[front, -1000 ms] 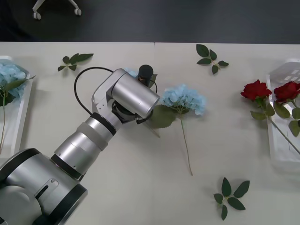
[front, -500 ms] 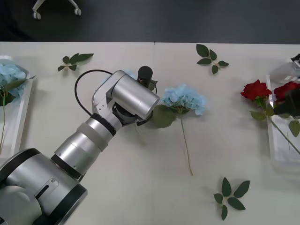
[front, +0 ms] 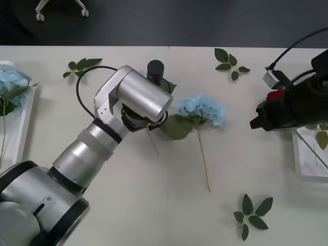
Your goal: Put the red flowers into the right box and the blue flowers into the left box
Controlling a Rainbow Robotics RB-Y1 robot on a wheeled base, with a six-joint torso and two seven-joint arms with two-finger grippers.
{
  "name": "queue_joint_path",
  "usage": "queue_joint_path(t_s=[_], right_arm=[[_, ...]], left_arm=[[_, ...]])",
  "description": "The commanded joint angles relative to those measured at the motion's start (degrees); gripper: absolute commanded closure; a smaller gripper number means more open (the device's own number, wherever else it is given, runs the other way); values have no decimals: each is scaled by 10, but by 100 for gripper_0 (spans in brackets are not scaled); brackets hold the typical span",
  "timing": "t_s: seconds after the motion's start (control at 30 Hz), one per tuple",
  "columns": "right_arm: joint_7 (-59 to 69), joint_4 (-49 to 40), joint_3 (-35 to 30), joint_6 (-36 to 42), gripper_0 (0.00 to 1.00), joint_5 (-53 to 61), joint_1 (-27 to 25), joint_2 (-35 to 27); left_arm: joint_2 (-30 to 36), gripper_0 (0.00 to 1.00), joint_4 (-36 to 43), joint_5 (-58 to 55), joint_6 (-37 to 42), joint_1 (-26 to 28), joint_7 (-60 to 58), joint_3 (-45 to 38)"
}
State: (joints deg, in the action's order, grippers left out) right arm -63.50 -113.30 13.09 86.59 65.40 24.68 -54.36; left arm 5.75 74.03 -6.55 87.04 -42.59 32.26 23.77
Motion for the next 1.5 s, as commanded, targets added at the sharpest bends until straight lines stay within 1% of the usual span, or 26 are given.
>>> queue_joint_path(t_s=[0.03, 0.17, 0.27, 0.37, 0.43, 0.53, 0.67, 0.7, 0.8, 0.93, 1.0, 1.03, 1.2, 1.3, 1.4, 1.5], right_arm=[[65, -24, 24, -22, 56, -4, 10, -12], [114, -25, 70, -46, 55, -10, 24, -12], [140, -26, 104, -75, 55, -18, 29, -17], [155, -26, 127, -98, 56, -25, 30, -20], [167, -26, 142, -114, 55, -32, 30, -21], [187, -26, 166, -137, 56, -46, 30, -21], [214, -26, 224, -180, 56, -117, 30, -15], [219, -26, 232, -186, 55, -127, 30, -15], [249, -23, 273, -222, 56, -167, 31, -15], [279, -11, 313, -258, 56, -187, 40, -14], [287, -8, 324, -272, 55, -195, 44, -14], [296, -2, 338, -288, 56, -202, 49, -14], [305, 19, 372, -339, 55, -215, 63, -14], [308, 39, 393, -377, 55, -214, 75, -14], [308, 60, 419, -405, 55, -213, 93, -14], [308, 79, 445, -431, 55, -211, 114, -18]], left_arm=[[59, 100, 110, -36, 38, 4, 10, 11], [123, 100, 234, -70, 75, 42, 20, 10], [163, 100, 300, -95, 96, 67, 28, 5], [188, 100, 340, -116, 115, 85, 57, -12], [198, 100, 369, -126, 135, 103, 92, -41], [204, 100, 407, -144, 157, 134, 147, -104], [204, 100, 457, -175, 186, 182, 235, -211], [204, 100, 464, -180, 188, 188, 246, -225], [204, 100, 505, -211, 191, 228, 307, -306], [204, 100, 555, -241, 191, 278, 384, -396], [204, 100, 569, -253, 190, 292, 409, -425], [204, 100, 581, -266, 187, 306, 432, -454], [204, 100, 589, -290, 167, 335, 490, -526], [204, 100, 588, -291, 100, 373, 498, -558], [204, 100, 584, -283, 18, 417, 496, -567], [204, 100, 576, -271, -36, 447, 490, -573]])
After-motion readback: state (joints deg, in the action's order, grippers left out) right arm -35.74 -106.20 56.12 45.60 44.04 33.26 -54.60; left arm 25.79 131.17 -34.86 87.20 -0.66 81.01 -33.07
